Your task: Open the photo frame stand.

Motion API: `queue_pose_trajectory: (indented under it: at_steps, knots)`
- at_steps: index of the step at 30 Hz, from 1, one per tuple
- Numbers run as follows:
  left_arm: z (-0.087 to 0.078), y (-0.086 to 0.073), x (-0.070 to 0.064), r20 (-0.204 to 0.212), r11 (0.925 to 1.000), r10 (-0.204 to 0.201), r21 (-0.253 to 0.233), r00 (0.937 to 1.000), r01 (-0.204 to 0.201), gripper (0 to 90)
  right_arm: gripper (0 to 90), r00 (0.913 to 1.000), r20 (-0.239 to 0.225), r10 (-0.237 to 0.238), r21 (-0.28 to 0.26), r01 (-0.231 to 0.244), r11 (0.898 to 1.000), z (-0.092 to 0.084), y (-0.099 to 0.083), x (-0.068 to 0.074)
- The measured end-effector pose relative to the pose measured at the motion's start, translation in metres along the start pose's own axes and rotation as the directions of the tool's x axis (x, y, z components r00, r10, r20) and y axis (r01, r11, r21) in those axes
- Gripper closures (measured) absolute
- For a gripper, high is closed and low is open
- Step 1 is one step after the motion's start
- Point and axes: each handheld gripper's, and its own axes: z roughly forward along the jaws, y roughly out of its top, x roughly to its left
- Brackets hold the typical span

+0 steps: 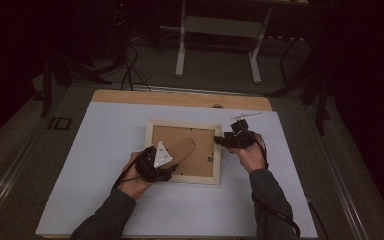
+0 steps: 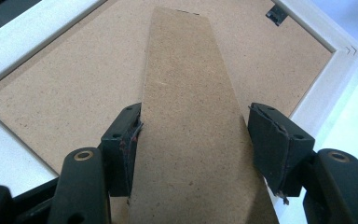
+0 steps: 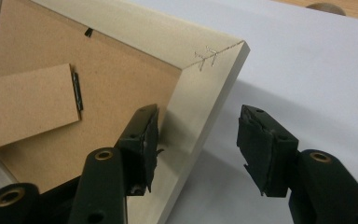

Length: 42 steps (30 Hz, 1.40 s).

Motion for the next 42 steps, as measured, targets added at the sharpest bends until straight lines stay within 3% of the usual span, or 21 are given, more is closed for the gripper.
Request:
queue_pose_trajectory:
  at_steps: [7, 20, 26, 40, 42]
  knots:
    - [-0.002, -0.002, -0.002, -0.009, 0.9995, 0.022, -0.022, 0.9997, -0.022, 40.2, 50.9, 0.9994, -0.034, -0.006, 0.01, 0.006, 1.0, 0.002, 0.006, 0.0]
    - [-0.005, -0.005, -0.006, -0.026, 0.9972, 0.049, -0.056, 0.9985, -0.05, 40.1, 51.5, 0.9921, -0.11, 0.06, -0.003, -0.061, 0.998, 0.0, 0.014, -0.007]
    - [-0.006, -0.007, -0.004, -0.03, 0.9965, 0.051, -0.064, 0.9982, -0.053, 40.1, 57.1, 0.9869, -0.139, 0.082, -0.024, -0.086, 0.996, -0.004, 0.012, -0.011]
    - [-0.001, -0.011, 0.002, 0.006, 0.999, 0.007, -0.044, 1.0, -0.007, 37.6, 58.2, 0.9863, -0.128, 0.104, -0.05, -0.112, 0.992, -0.005, 0.008, -0.008]
    - [-0.001, -0.011, 0.004, 0.022, 0.9991, -0.014, -0.04, 0.9997, 0.015, 37.0, 58.2, 0.9861, -0.127, 0.107, -0.052, -0.114, 0.992, -0.005, 0.008, -0.007]
